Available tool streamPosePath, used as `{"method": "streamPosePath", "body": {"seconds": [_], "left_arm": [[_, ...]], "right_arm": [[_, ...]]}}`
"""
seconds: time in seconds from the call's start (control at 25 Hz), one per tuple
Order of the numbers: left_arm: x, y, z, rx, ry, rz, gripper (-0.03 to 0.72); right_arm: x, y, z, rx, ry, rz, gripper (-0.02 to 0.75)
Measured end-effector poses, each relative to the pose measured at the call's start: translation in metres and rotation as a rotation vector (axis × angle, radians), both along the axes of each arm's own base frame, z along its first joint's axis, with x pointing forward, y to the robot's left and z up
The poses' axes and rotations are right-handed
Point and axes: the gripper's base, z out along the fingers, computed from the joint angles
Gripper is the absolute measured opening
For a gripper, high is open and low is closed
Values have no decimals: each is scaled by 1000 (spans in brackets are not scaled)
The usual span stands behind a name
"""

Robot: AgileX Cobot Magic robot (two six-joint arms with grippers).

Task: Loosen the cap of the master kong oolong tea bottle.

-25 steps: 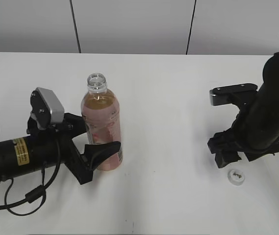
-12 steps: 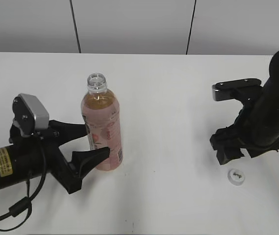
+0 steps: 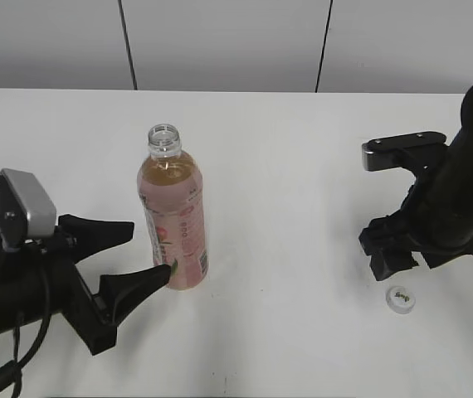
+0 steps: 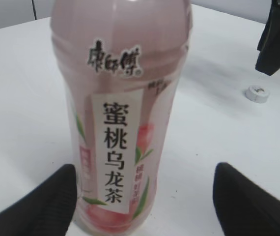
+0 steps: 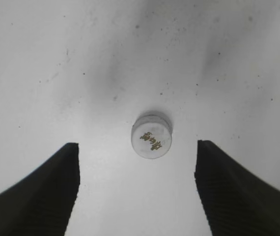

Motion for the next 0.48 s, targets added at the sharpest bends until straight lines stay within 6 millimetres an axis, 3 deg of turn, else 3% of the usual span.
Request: {"method": "streamPosePath", "body": {"seconds": [0.2,0.48], "left_arm": [[-11,5,10,4,-39,7,495],[-10,7,34,-32,-153,41,473]], "right_arm": [[-1,0,0,-4,8,3,553],[-4,-4,6,-12,27,7,553]]}}
